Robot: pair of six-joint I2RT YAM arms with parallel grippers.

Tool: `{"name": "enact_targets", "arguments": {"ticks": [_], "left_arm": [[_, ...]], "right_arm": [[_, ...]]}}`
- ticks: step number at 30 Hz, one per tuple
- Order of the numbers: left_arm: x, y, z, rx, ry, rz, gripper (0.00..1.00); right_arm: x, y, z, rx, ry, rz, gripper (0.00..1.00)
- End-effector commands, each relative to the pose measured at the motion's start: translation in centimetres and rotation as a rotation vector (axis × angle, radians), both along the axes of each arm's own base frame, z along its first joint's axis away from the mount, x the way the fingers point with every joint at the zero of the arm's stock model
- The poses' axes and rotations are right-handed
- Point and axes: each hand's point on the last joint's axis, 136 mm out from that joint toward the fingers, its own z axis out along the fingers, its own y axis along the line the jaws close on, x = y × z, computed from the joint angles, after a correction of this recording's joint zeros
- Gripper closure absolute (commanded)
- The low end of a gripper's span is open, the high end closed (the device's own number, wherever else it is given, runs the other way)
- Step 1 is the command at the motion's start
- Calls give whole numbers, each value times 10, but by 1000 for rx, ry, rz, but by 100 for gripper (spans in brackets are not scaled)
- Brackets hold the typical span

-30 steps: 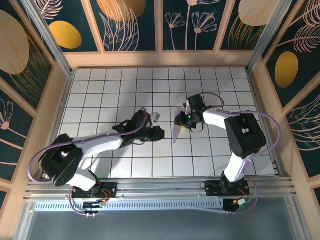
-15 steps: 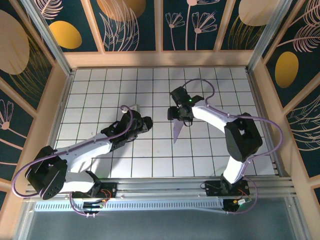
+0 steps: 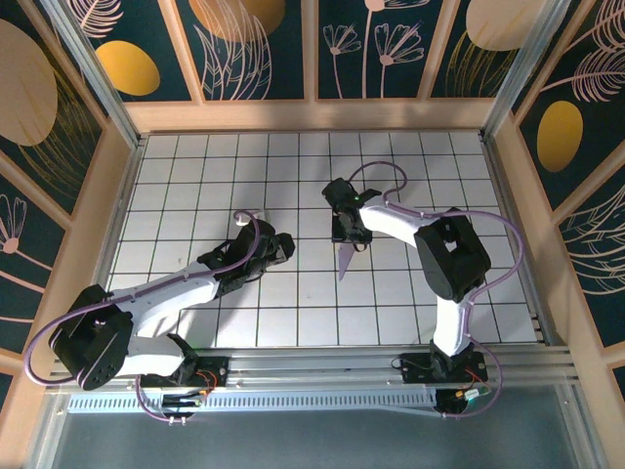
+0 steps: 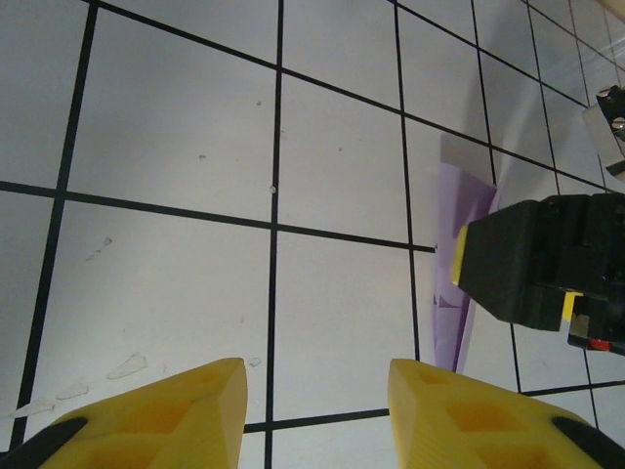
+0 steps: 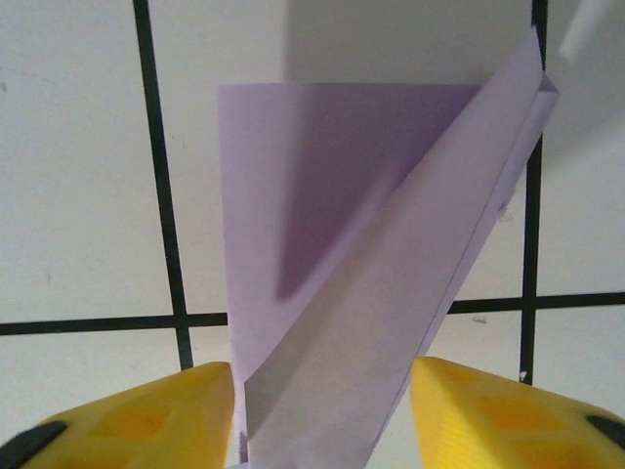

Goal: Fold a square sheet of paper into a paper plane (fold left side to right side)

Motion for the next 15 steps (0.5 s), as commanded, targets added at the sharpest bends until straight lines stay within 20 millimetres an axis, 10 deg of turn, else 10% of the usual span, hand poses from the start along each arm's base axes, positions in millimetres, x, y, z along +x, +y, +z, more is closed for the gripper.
{"name": "enact_targets", "arguments": {"ticks": [1,11,15], "left_arm": [[0,10,2,11,-5,40,58],[2,29,19,44,-48,116,56],[3,36,32,33,-79,150,54]], "right_arm": [[-2,-6,2,-27,-15,-23,56],[-4,-12,39,-30,-89,-24,98],[-3,-14,61,-13,-136,-22,100]]}}
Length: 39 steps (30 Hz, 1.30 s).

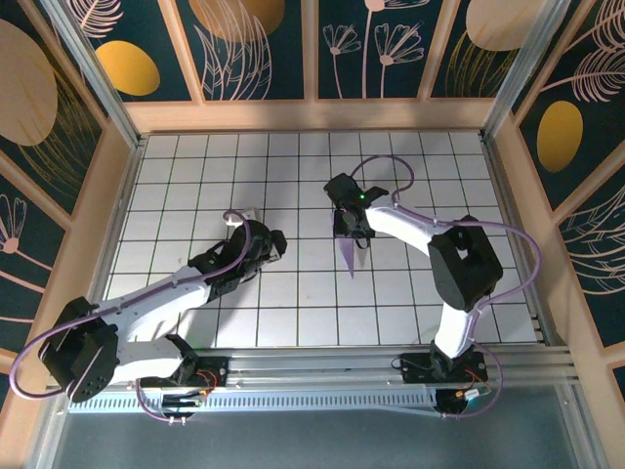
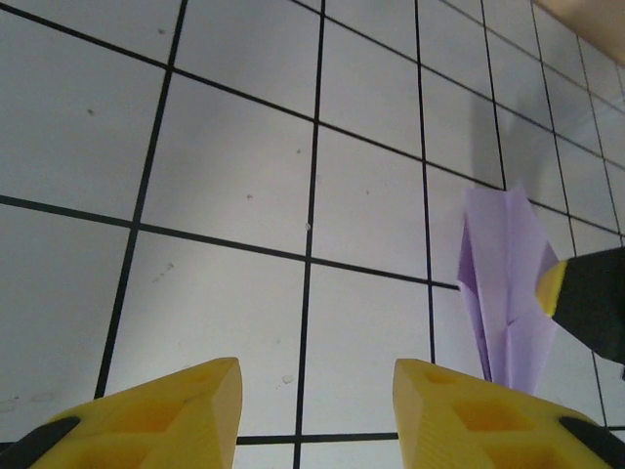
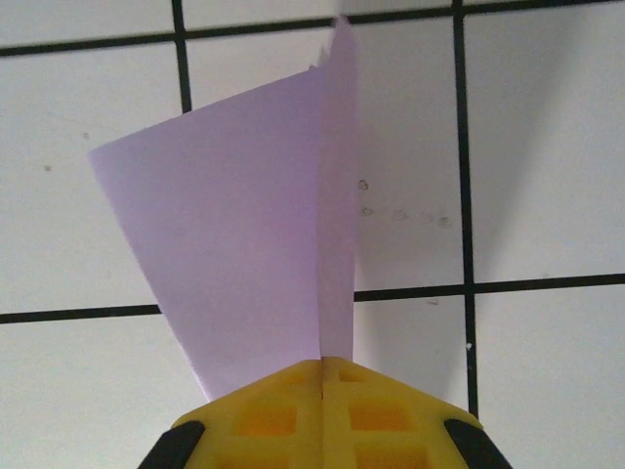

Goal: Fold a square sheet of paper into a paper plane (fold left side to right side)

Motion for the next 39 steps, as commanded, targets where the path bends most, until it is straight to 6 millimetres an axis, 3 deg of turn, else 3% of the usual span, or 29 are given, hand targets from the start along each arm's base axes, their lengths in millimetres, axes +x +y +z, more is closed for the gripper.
{"name": "enact_targets", "arguments": {"ticks": [1,7,12,14,18,24,28,34,39], "left_arm": [[3,13,15,-2,-35,67,52],[2,18,34,-61,-72,102,38],[0,22,52,-147,-116,134,27],[-1,25,59,-178,-131,149,25],[-4,31,69,-243,-159,178,20],[-10,41,78,-274,-188,195,17],[-13,42,83,-290,-195,190,16],[-14,38,81,-297,-181,177,16],[-13,30,72,-291,-146,148,16]], "right_arm": [[-4,-10,27,-14,-61,-11,100],[2,-3,71,119,-173,34,100],[4,12,106,406,-250,109,100],[-4,25,114,526,-250,161,100],[-9,33,118,740,-218,207,100],[-29,63,107,993,-82,280,100],[-41,80,87,1141,20,298,100],[-44,95,40,1118,120,276,100],[-40,92,1,1057,167,217,100]]}}
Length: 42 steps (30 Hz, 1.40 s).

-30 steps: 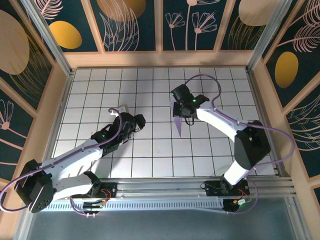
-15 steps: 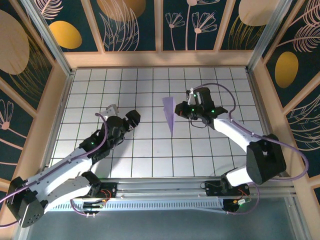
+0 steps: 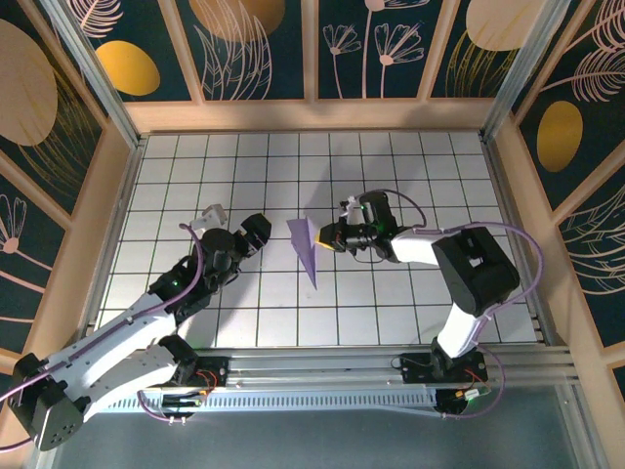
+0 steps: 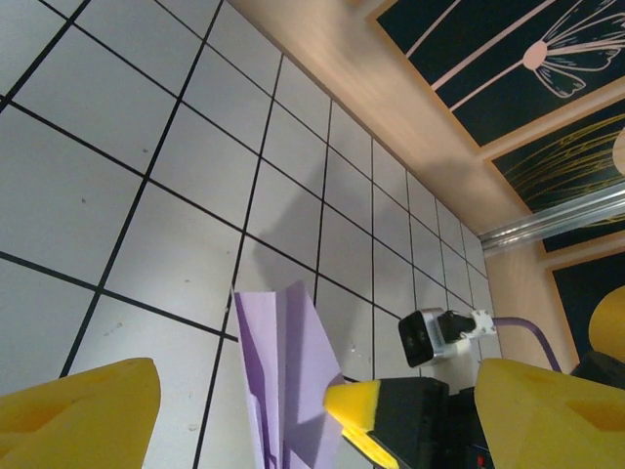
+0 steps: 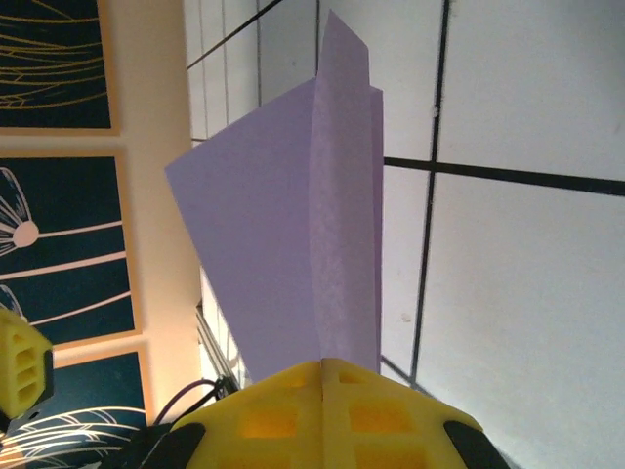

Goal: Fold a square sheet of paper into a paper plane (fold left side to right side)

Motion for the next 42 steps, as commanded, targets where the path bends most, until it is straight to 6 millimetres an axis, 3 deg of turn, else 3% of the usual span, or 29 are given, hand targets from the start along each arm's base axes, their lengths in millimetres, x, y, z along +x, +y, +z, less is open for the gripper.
{"name": "enact_targets", "arguments": {"ticks": [1,8,11,22,26,31,42], "left_arm": [[1,-6,-11,-14,39,-17,16],[6,-31,-51,-24,189,-103,19],[9,-47,-67,-52,242,-173,23],[25,-101,-96,-98,344,-383,37],[28,-117,-112,-79,406,-446,46],[29,-119,-129,-30,459,-449,50],[25,-118,-146,-9,499,-463,60]], "right_arm": [[1,1,-16,-9,11,5,100],[-1,-15,-58,-142,57,-26,100],[-2,-16,-57,-145,52,-22,100],[-2,-18,-52,-163,23,-14,100],[-2,-18,-48,-166,9,-10,100],[-3,-17,-44,-163,-6,-10,100],[-3,-12,-41,-163,-23,3,100]]}}
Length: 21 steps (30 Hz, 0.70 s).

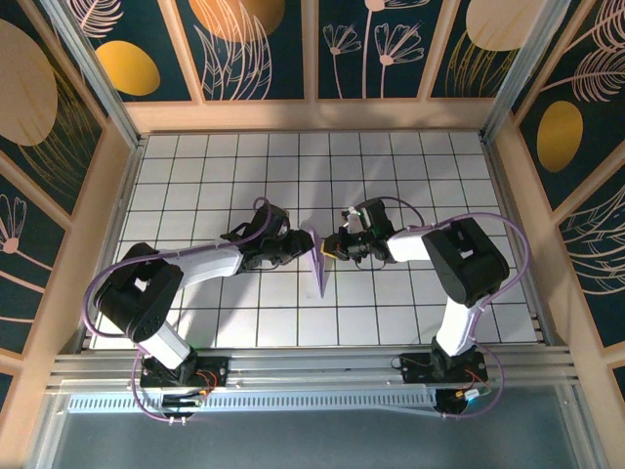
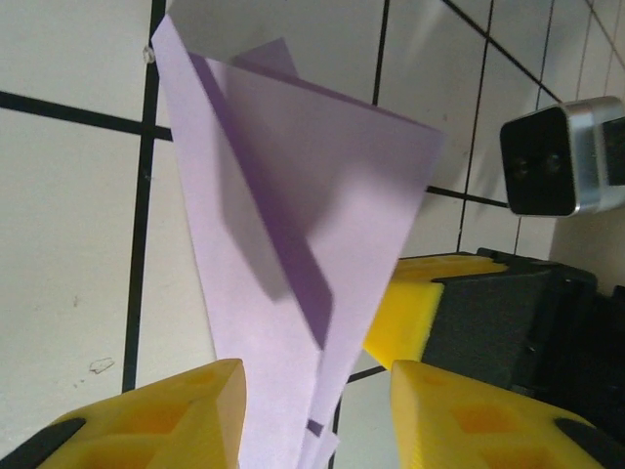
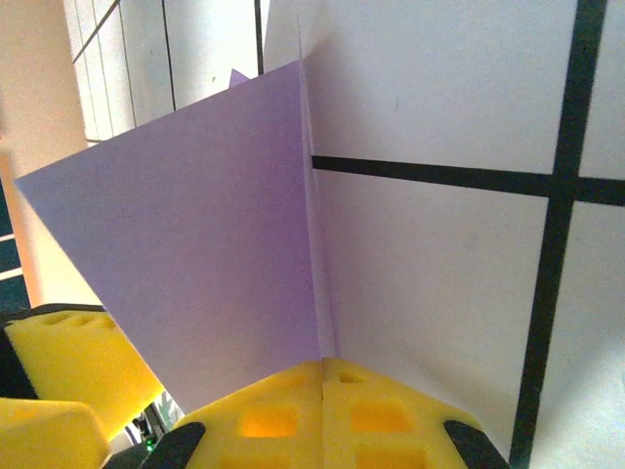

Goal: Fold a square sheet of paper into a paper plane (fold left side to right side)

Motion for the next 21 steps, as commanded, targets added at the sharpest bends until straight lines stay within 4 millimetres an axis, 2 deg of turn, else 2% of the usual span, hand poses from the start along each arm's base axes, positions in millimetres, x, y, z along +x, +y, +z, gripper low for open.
{"name": "enact_targets", "arguments": {"ticks": [1,12,21], "left_arm": [[1,-4,-1,-1,8,-23,61],[2,-3,-11,12,20,-21,65],[4,-7,-10,-2,17,-29,61]], "right_arm": [[0,3,6,-10,-36,14,100],[-2,4,5,-18,-35,27,100],[-3,5,6,-25,-40,32,100]]}}
